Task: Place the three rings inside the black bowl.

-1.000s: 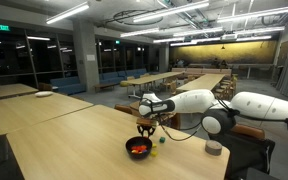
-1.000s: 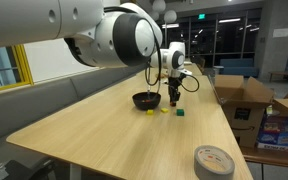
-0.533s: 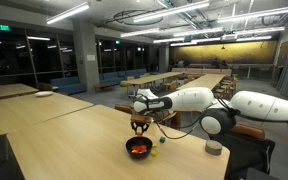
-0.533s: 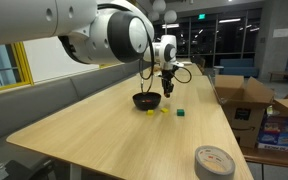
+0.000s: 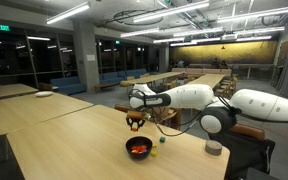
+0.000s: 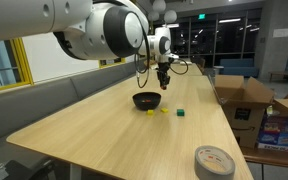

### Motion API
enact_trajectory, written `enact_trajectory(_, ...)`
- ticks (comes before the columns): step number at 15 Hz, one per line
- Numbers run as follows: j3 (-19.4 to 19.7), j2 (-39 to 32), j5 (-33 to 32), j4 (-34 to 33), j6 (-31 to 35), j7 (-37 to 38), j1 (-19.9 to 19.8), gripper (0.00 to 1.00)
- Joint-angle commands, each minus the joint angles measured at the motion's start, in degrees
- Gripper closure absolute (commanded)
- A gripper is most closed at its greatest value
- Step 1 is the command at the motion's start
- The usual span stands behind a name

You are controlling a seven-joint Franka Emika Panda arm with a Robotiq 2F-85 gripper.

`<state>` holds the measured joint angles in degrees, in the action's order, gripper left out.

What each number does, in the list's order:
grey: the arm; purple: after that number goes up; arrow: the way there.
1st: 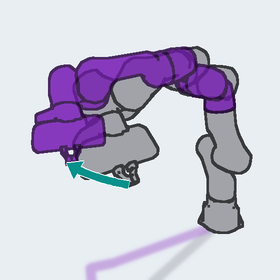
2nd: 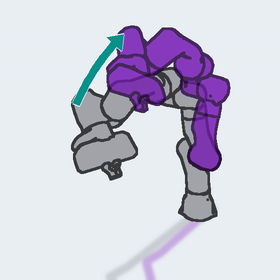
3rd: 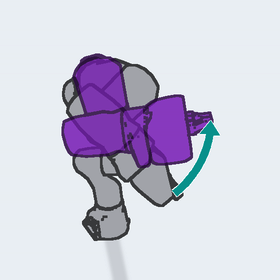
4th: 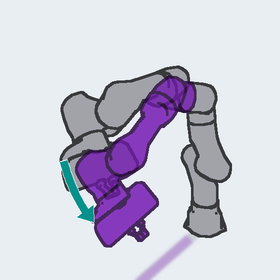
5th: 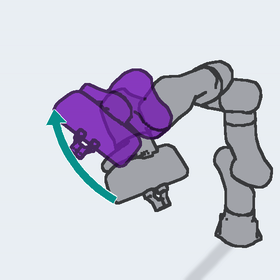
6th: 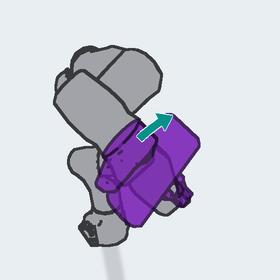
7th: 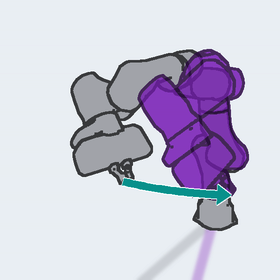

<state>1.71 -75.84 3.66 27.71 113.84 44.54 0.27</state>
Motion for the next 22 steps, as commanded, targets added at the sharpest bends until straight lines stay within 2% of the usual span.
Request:
enact_trajectory(1,0.2,-1.1,-0.8,-6.8,-5.7,-2.2,1.5,0.82)
enact_trajectory(2,0.1,2.7,-0.8,-1.0,-4.2,-2.9,1.9,0.82)
enact_trajectory(10,-0.4,5.0,-0.4,-0.8,-10.8,-7.6,3.1,0.82)
enact_trajectory(22,-1.4,3.9,0.2,-1.4,-21.7,-11.5,3.6,0.82)
